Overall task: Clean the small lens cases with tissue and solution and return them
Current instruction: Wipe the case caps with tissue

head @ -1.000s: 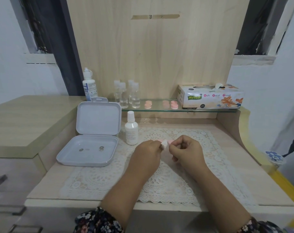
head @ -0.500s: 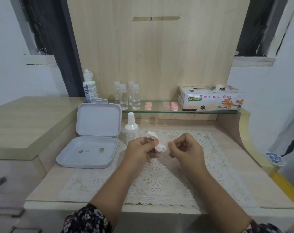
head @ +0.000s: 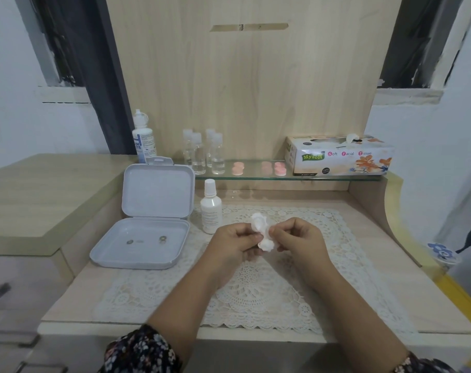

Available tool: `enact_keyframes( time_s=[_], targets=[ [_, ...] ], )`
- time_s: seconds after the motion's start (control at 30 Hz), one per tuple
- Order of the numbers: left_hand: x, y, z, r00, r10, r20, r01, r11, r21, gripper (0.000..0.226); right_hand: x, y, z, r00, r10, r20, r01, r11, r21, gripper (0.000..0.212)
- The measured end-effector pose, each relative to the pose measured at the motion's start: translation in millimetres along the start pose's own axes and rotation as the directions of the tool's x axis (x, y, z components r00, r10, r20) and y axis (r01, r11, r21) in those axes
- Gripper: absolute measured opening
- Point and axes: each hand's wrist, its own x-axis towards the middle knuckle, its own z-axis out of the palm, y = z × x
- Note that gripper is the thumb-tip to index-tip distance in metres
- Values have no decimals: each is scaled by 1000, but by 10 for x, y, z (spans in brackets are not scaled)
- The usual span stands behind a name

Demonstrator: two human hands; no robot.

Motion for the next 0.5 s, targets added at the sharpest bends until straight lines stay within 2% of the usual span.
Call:
enact_keyframes(
  time_s=[0.1, 0.2, 0.27, 0.33, 0.4, 0.47, 0.5],
  targets=[
    [8, 23, -22, 997, 60, -43, -64, 995, -77, 10, 0, -2, 4, 999, 20, 40, -18, 999, -44, 9],
    [-15, -3, -3, 999, 42, 16, -42, 999, 0, 10, -18, -22, 15, 998, -2, 64, 4, 1000, -24, 11],
    [-12, -22, 3, 999, 23, 30, -25, 998, 56, 10, -6, -10, 4, 1000, -16, 24, 15, 999, 31, 10],
    [-1, -13, -2, 999, 36, 0, -36, 999, 8, 12, 5, -13, -9, 1000, -19, 10, 19, 1000, 25, 10],
    [-4, 9, -9, 998, 58, -26, -59, 998, -25, 13, -1, -3, -7, 998, -8, 62, 8, 1000, 3, 10],
    [-25, 21, -3, 999, 45, -6, -45, 999, -22, 13, -16, 5, 5, 995, 5, 96, -6, 1000, 11, 11],
    [-38, 26, 4, 999, 29, 21, -29, 1000, -5, 13, -22, 14, 13, 995, 20, 98, -27, 997, 67, 13]
  ],
)
